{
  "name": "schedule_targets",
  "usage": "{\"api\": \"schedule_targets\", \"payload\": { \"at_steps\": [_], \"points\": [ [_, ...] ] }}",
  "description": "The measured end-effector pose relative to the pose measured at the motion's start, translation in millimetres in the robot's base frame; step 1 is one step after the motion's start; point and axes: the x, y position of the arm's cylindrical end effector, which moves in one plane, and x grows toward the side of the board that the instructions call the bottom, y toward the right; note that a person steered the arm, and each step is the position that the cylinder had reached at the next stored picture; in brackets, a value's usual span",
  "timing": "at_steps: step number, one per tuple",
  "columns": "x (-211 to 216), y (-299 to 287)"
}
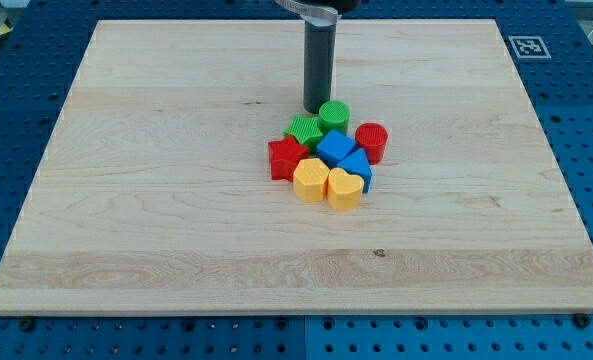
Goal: Move the green circle closer to the group of blocks
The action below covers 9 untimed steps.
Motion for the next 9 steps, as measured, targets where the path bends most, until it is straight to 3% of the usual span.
{"api": "schedule_targets", "payload": {
  "at_steps": [3,6,9],
  "points": [
    [-19.0,0.2],
    [6.9,3.7],
    [-9.8,3.7]
  ]
}}
